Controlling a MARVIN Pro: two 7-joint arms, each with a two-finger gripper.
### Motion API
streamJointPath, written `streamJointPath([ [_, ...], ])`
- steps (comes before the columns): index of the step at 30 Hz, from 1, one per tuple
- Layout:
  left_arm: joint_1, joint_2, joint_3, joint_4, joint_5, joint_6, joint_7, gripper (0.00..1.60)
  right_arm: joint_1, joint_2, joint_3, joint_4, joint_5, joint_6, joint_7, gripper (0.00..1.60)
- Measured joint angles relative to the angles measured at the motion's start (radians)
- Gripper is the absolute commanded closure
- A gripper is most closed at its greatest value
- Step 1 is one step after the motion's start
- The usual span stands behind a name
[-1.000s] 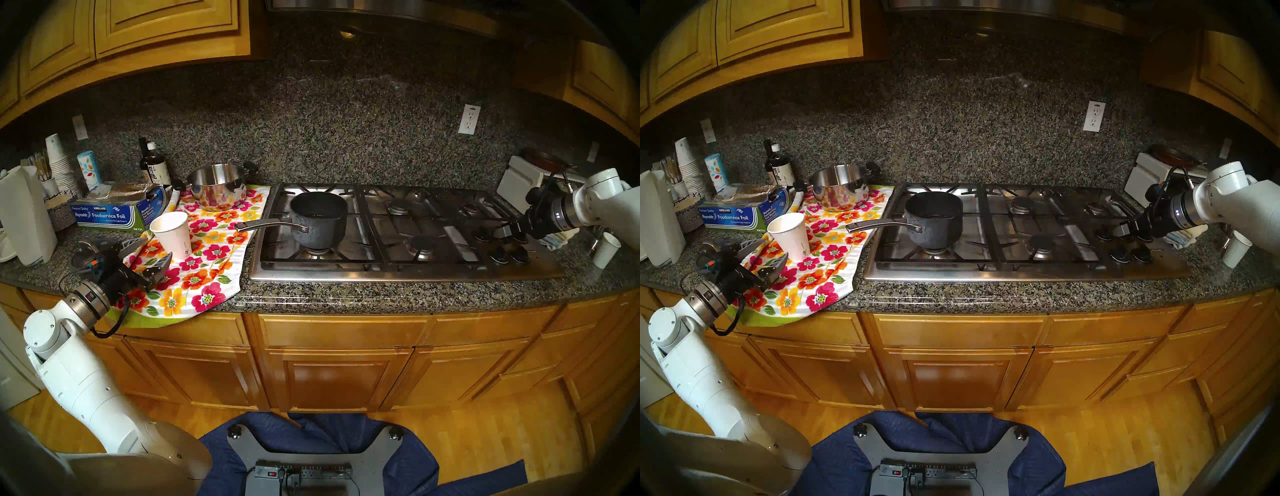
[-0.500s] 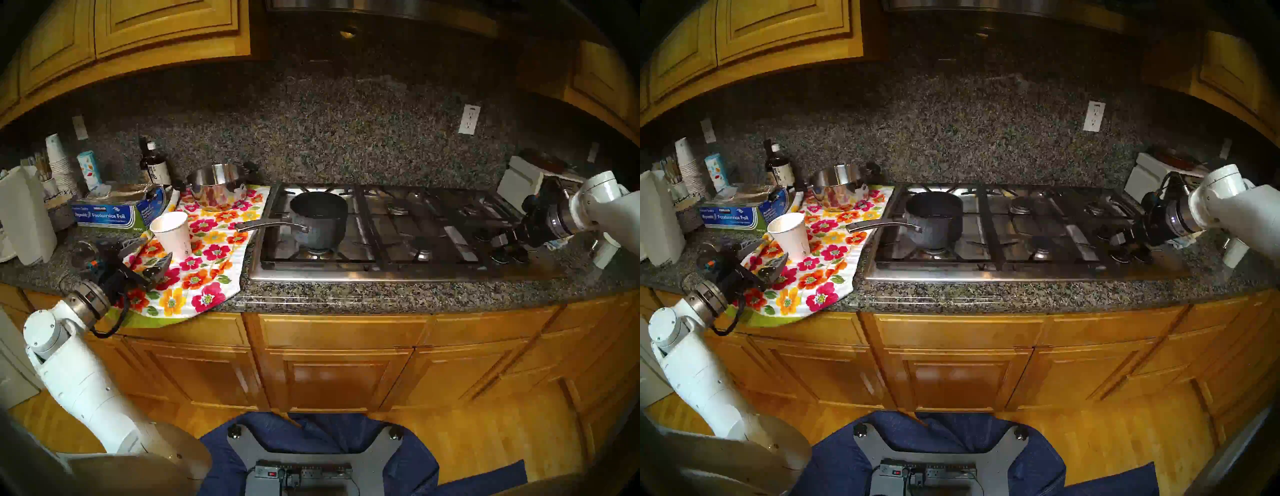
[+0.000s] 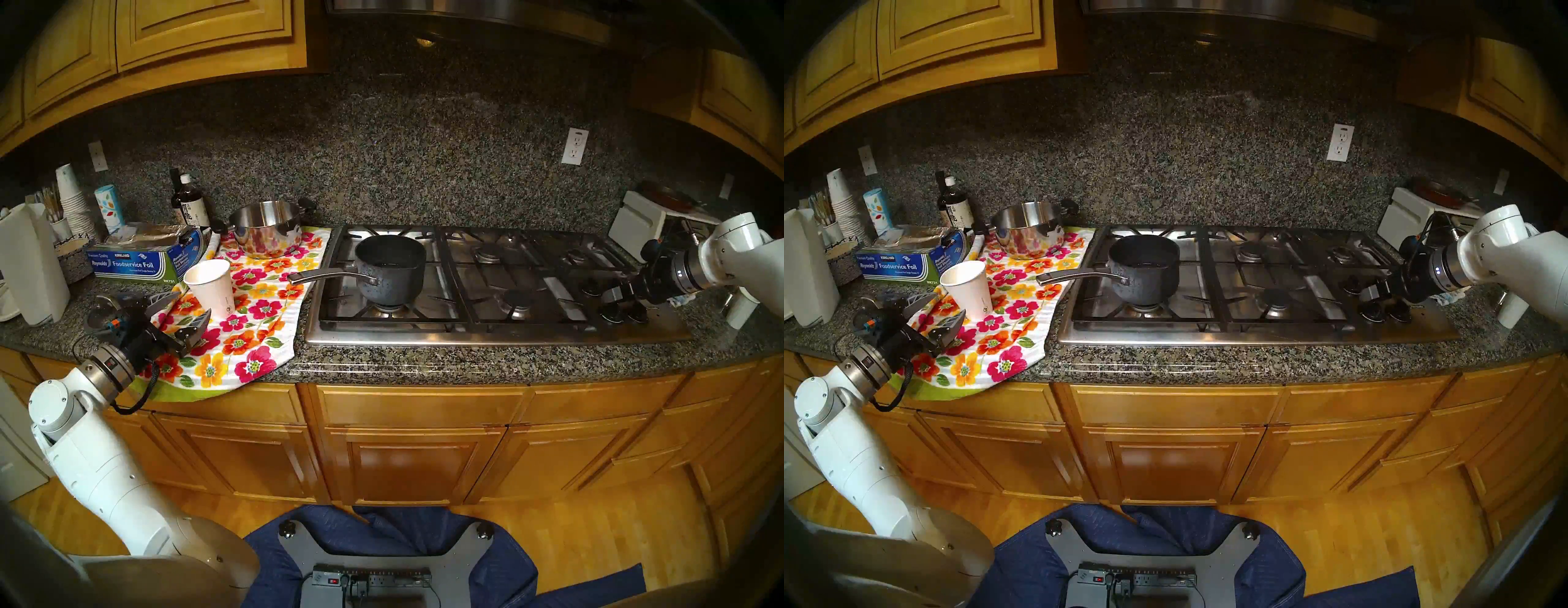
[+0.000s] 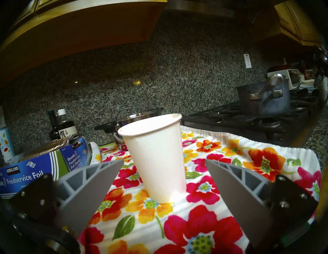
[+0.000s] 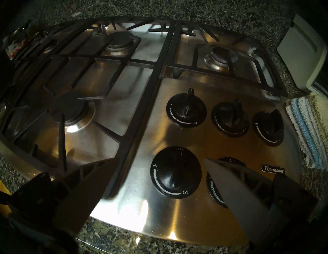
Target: Pick up the water cup, pour water into the pot, turn on the stove
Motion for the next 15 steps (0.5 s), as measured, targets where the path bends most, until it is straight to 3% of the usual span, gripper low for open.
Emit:
streamJointPath([
  [15, 0.0, 0.0, 0.0, 0.0, -0.001, 0.0, 0.0, 0.0, -0.023, -0.005, -0.01, 0.006, 0.022, -0.049, -0.004, 0.0],
])
